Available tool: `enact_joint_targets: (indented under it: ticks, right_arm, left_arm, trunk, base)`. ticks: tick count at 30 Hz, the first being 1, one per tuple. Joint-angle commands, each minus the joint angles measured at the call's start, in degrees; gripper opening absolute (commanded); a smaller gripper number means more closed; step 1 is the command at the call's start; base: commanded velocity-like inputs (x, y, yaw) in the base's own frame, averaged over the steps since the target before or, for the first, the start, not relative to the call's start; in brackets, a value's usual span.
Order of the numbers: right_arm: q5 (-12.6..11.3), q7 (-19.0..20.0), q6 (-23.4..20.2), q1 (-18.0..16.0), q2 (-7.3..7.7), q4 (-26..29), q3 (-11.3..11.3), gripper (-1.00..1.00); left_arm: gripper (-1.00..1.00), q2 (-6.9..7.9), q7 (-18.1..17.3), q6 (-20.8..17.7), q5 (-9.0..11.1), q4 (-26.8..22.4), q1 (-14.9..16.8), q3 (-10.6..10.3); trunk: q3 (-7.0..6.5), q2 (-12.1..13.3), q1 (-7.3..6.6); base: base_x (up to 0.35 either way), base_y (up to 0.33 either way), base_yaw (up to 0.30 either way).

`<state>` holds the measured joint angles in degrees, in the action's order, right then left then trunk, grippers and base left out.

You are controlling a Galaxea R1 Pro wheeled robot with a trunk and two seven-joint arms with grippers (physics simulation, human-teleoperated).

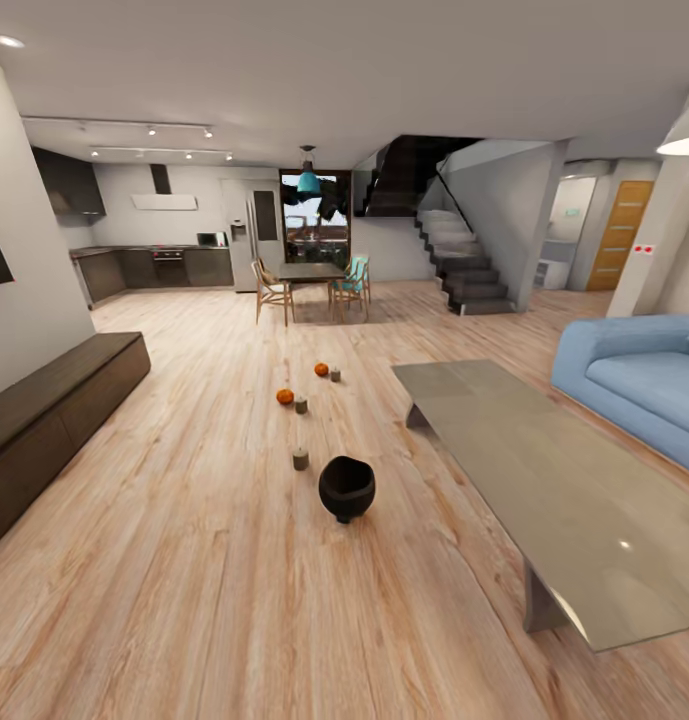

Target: Place each of the two pumpkins and all three candles from the living room inside a cabinet in the living room (use any cabinet), then make sure every cabinet is closed, and position the cauldron so it is next to a table in the living room.

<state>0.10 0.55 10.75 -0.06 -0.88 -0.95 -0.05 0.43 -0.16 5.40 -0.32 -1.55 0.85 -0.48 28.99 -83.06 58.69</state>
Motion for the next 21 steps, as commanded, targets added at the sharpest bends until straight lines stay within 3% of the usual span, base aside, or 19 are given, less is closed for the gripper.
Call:
enact_joint_targets:
  ticks: [1, 21]
  right_arm:
    - [0.0, 0.1, 0.3, 0.0, 0.0, -0.1, 0.0, 1.0]
    - [0.0, 0.1, 0.4, 0.0, 0.0, -0.1, 0.0, 1.0]
  left_arm:
    - [1.0, 0.01, 0.0, 0.2, 0.0, 0.1, 0.0, 0.0]
    - [1.0, 0.18, 0.0, 0.2, 0.0, 0.1, 0.0, 0.0]
  trunk:
    - [0.04, 0.0, 0.03]
    - [0.04, 0.0, 0.03]
  base:
    - [0.333, 0.0, 0.0]
    - [0.333, 0.0, 0.0]
